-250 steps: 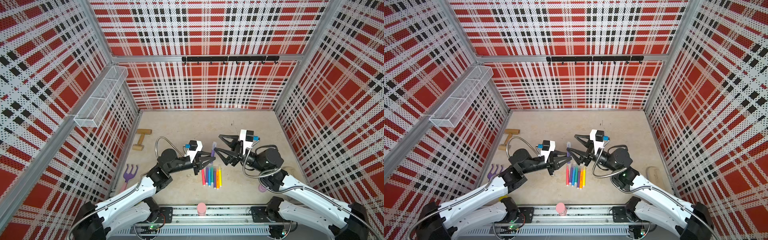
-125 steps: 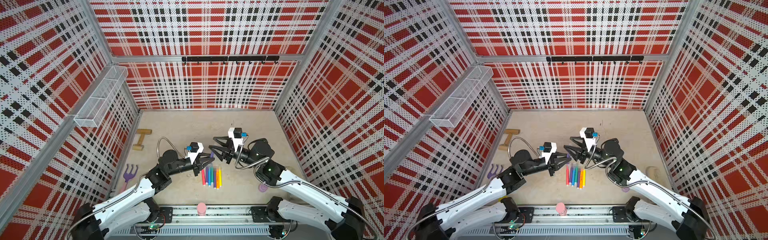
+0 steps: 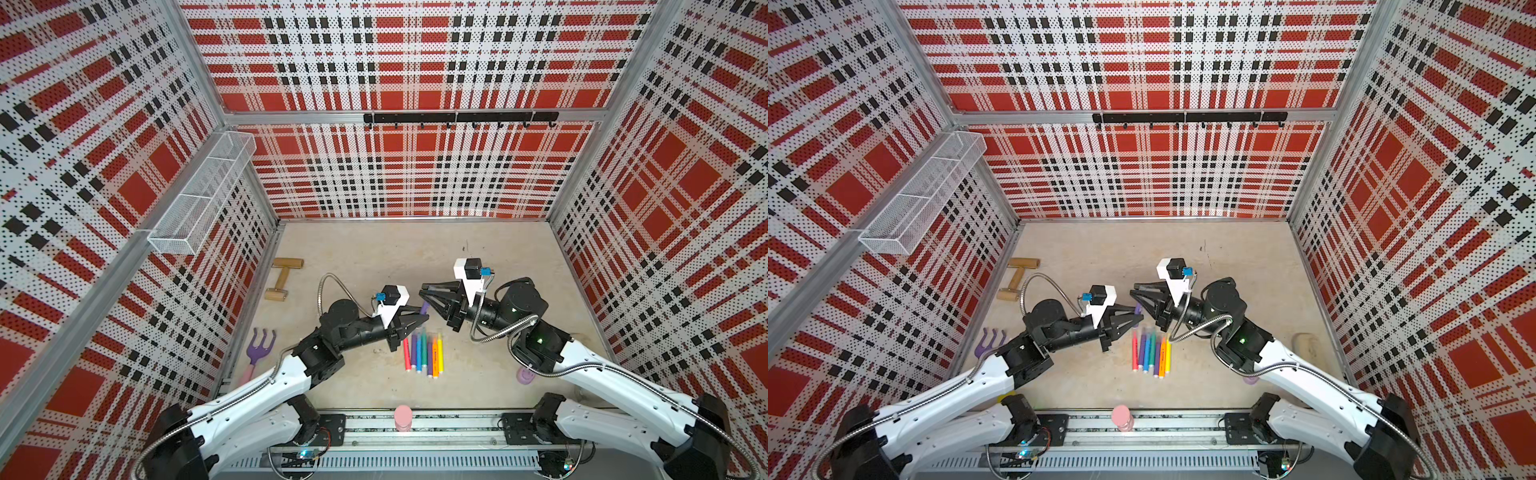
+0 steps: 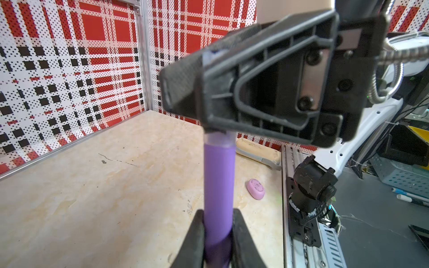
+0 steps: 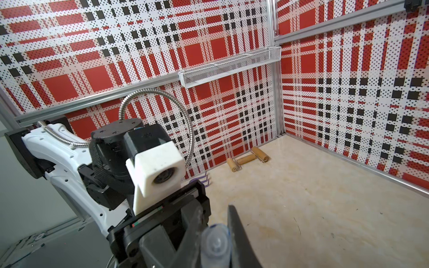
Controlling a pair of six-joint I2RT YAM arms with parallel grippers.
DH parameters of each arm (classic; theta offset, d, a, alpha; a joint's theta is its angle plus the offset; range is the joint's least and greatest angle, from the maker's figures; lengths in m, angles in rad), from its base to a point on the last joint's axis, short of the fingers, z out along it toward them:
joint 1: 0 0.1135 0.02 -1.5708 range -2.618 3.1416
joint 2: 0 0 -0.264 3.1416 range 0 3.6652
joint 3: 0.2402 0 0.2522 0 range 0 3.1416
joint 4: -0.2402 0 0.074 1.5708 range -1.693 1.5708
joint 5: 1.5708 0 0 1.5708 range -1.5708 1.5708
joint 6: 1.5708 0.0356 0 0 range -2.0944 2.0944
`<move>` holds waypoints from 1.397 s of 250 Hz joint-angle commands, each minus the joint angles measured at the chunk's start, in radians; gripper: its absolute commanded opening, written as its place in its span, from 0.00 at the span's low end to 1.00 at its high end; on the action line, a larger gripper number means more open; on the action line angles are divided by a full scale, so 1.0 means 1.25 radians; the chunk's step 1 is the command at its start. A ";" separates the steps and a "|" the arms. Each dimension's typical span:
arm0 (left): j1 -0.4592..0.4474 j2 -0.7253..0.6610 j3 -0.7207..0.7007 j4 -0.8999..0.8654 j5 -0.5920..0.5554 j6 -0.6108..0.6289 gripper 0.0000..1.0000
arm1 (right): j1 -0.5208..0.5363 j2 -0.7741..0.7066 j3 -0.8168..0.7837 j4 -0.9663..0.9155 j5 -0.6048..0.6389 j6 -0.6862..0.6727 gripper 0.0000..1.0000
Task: Remove pen caps from pens
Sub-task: Open the pen cap on the pen.
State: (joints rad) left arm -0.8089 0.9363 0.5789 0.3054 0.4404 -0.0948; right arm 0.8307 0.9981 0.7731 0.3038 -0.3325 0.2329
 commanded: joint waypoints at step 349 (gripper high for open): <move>-0.045 0.095 0.041 -0.086 0.003 0.029 0.00 | -0.085 -0.204 -0.100 0.338 0.213 0.120 0.00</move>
State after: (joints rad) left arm -0.8593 1.0374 0.6559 0.3527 0.4358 -0.0540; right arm 0.7700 0.8104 0.6182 0.4267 -0.2356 0.4118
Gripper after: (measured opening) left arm 0.191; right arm 0.171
